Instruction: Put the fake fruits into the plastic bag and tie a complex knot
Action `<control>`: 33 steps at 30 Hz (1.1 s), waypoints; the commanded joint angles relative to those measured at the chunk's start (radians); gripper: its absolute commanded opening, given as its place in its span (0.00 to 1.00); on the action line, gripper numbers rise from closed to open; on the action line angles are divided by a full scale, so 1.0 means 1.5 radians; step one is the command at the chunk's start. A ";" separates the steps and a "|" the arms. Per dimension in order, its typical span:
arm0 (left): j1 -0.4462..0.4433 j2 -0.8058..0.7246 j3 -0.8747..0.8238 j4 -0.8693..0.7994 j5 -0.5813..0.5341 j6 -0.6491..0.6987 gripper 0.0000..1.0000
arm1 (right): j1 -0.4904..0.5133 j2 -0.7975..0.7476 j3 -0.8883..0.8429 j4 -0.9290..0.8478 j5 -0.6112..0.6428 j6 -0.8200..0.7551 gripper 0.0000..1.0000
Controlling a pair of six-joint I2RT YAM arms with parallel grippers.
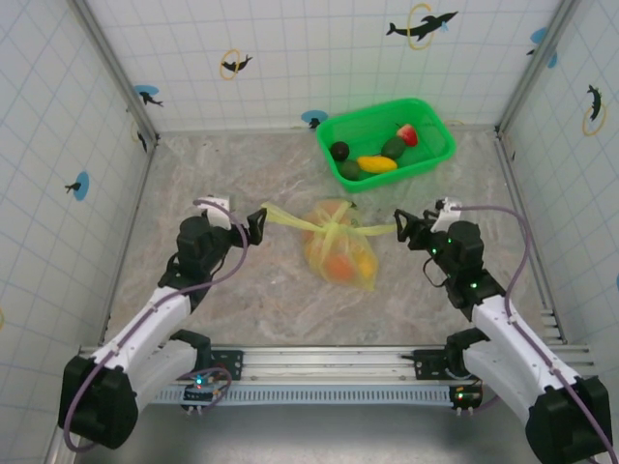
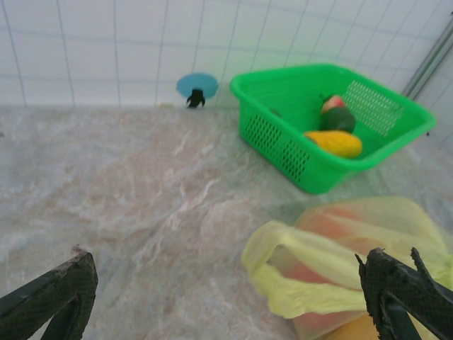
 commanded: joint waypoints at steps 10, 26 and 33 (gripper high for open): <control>-0.004 -0.040 0.082 0.040 0.228 0.079 0.98 | 0.010 0.085 0.172 -0.066 0.064 -0.106 0.98; 0.200 0.236 -0.091 0.228 -0.309 0.044 0.98 | -0.243 0.265 -0.101 0.255 0.062 -0.191 0.98; 0.209 0.351 -0.205 0.428 -0.221 0.068 0.98 | -0.275 0.319 -0.245 0.514 0.030 -0.168 0.98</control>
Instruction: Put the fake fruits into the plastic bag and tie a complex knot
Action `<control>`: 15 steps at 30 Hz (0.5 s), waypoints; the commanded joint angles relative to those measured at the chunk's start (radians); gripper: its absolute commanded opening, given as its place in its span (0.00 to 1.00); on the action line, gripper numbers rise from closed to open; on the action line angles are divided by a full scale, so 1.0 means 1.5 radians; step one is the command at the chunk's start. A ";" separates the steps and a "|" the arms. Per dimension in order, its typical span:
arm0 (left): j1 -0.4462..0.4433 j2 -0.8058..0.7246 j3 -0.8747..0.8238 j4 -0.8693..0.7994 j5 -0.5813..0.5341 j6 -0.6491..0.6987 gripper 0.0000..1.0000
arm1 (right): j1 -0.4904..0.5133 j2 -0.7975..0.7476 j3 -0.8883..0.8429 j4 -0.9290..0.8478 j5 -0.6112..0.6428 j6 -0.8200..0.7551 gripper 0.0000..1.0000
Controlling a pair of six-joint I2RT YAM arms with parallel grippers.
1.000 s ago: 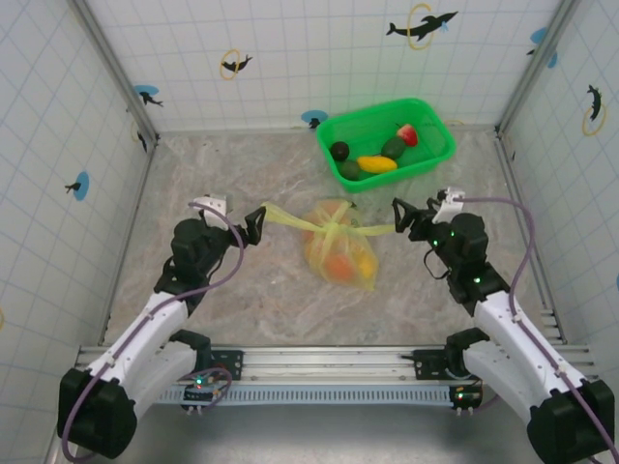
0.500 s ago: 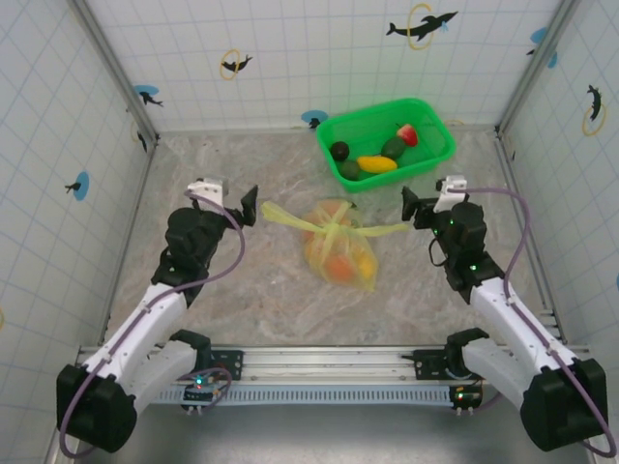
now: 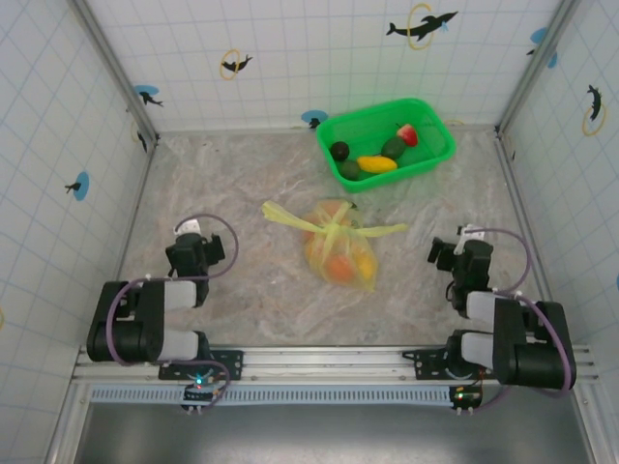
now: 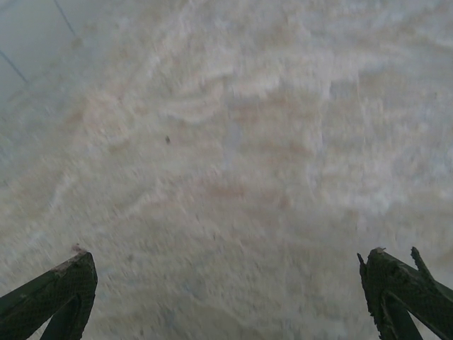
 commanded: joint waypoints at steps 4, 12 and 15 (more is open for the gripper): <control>0.016 0.061 -0.132 0.366 0.074 0.011 0.98 | -0.018 0.090 -0.050 0.270 -0.081 0.026 0.98; 0.040 0.084 -0.125 0.371 0.133 0.008 0.98 | 0.035 0.187 -0.070 0.385 -0.083 -0.044 1.00; 0.038 0.083 -0.124 0.366 0.133 0.008 0.98 | 0.048 0.183 -0.051 0.335 -0.002 -0.025 1.00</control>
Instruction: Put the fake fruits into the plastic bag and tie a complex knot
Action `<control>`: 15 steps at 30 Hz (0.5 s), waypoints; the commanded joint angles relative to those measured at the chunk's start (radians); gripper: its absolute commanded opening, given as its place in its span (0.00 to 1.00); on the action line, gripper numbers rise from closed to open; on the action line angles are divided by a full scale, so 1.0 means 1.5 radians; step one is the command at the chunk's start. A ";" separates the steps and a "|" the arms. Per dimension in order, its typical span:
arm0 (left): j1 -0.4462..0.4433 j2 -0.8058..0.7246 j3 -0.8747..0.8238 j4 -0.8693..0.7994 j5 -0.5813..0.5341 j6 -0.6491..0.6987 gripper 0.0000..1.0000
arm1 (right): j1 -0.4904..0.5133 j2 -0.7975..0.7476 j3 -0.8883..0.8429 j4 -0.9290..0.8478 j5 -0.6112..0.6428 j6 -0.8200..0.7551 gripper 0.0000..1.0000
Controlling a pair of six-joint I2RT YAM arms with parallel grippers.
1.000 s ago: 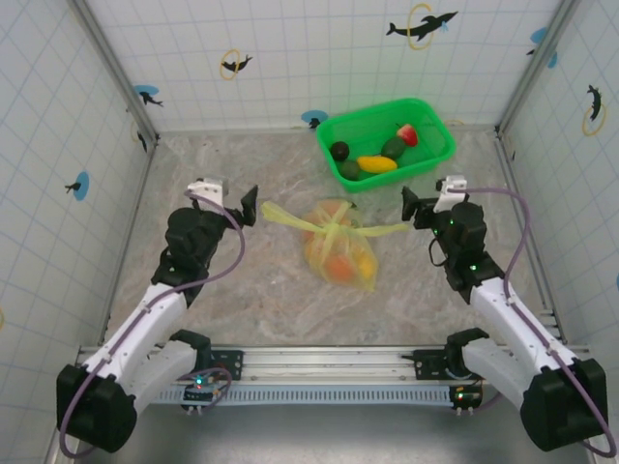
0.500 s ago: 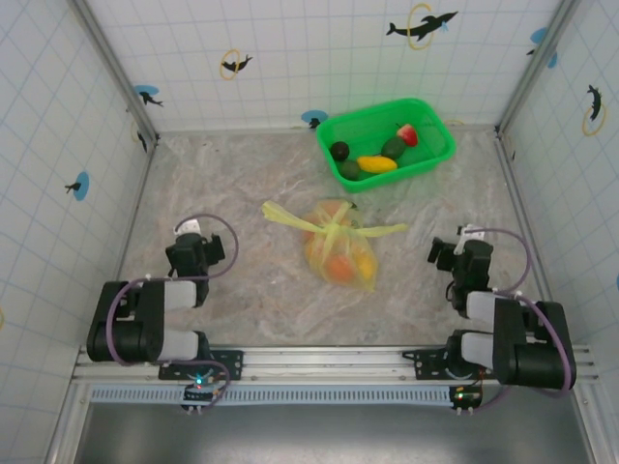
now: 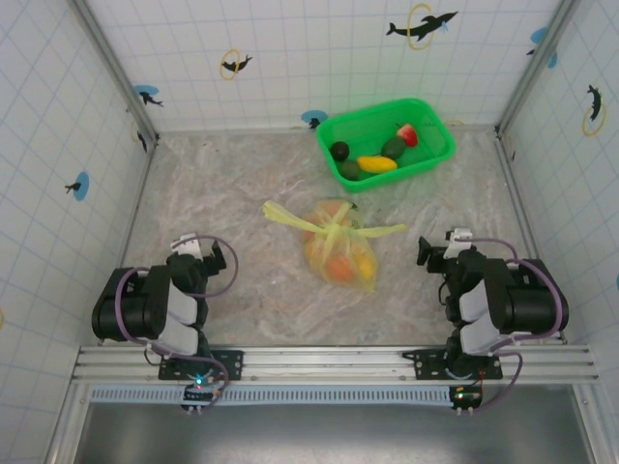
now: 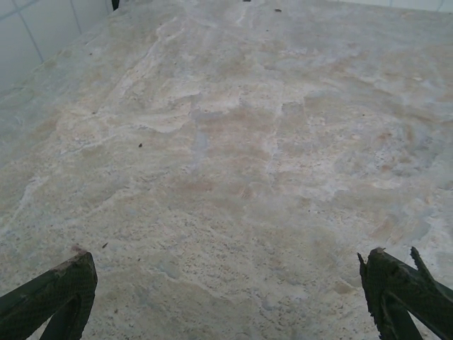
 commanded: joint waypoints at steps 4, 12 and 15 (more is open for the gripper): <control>0.004 -0.001 0.003 0.030 0.021 0.007 0.98 | 0.008 -0.004 -0.006 0.010 0.057 -0.006 1.00; 0.004 -0.003 -0.002 0.041 0.017 0.008 0.98 | 0.015 -0.011 -0.008 0.004 0.066 -0.010 1.00; 0.004 -0.003 -0.006 0.048 -0.020 -0.007 0.98 | 0.010 -0.008 -0.006 0.003 0.061 -0.007 1.00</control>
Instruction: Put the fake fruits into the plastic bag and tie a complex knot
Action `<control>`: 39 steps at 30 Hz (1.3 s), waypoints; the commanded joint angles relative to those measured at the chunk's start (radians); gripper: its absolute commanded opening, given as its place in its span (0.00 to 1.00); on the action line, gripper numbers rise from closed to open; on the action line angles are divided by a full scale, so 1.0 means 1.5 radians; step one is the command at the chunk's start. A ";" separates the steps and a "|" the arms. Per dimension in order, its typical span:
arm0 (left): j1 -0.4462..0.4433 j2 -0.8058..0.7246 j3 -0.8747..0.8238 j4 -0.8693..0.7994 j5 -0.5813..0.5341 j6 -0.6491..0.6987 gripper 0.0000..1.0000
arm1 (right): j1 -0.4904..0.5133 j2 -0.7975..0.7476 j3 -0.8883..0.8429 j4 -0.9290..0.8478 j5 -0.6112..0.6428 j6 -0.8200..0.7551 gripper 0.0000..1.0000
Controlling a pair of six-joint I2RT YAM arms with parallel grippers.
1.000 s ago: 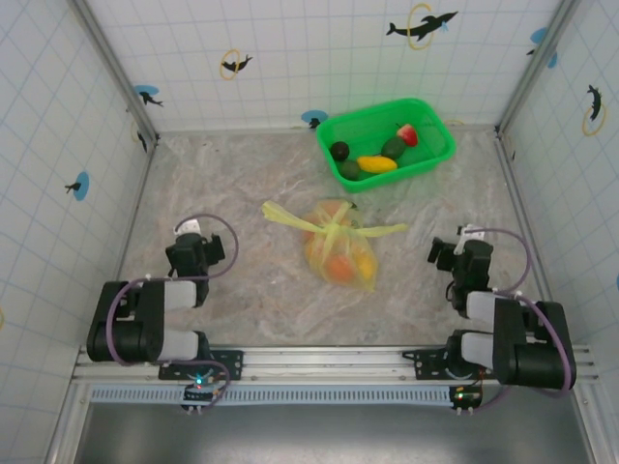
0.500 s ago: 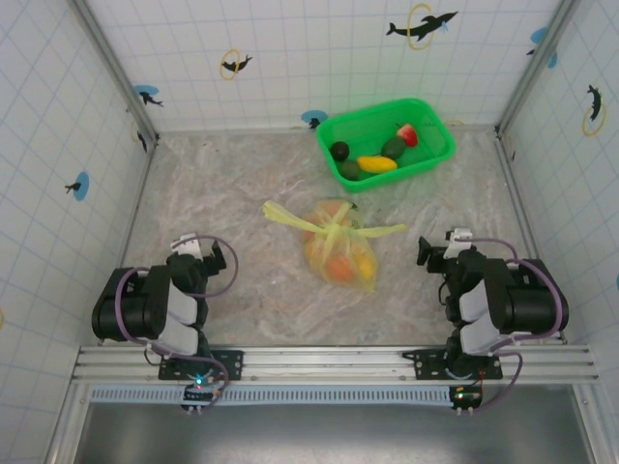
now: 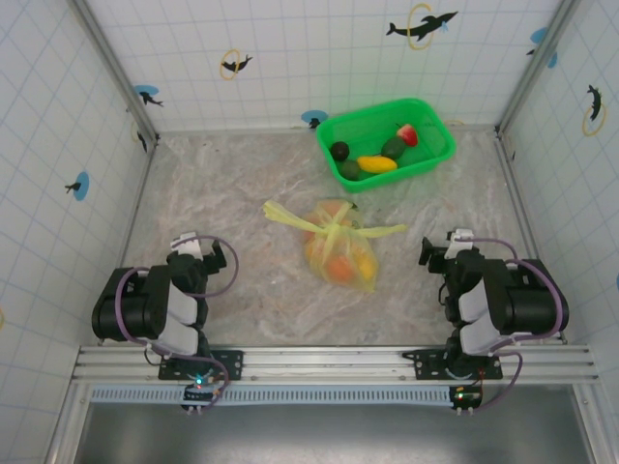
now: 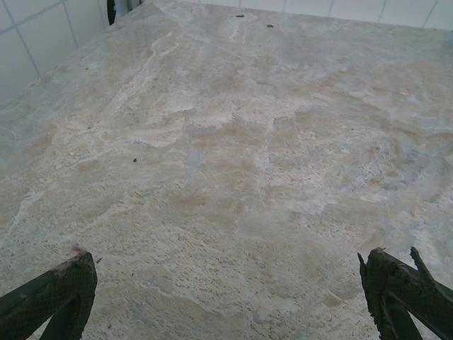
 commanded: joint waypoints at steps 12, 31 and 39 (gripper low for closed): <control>-0.018 -0.004 -0.007 0.031 -0.018 0.019 0.98 | 0.000 -0.007 -0.003 0.007 0.006 -0.005 1.00; -0.003 -0.003 -0.002 0.019 -0.018 0.005 0.98 | 0.003 -0.009 -0.004 0.008 0.012 -0.006 1.00; -0.008 -0.002 -0.002 0.021 -0.026 0.006 0.98 | 0.002 -0.008 -0.004 0.008 0.010 -0.005 1.00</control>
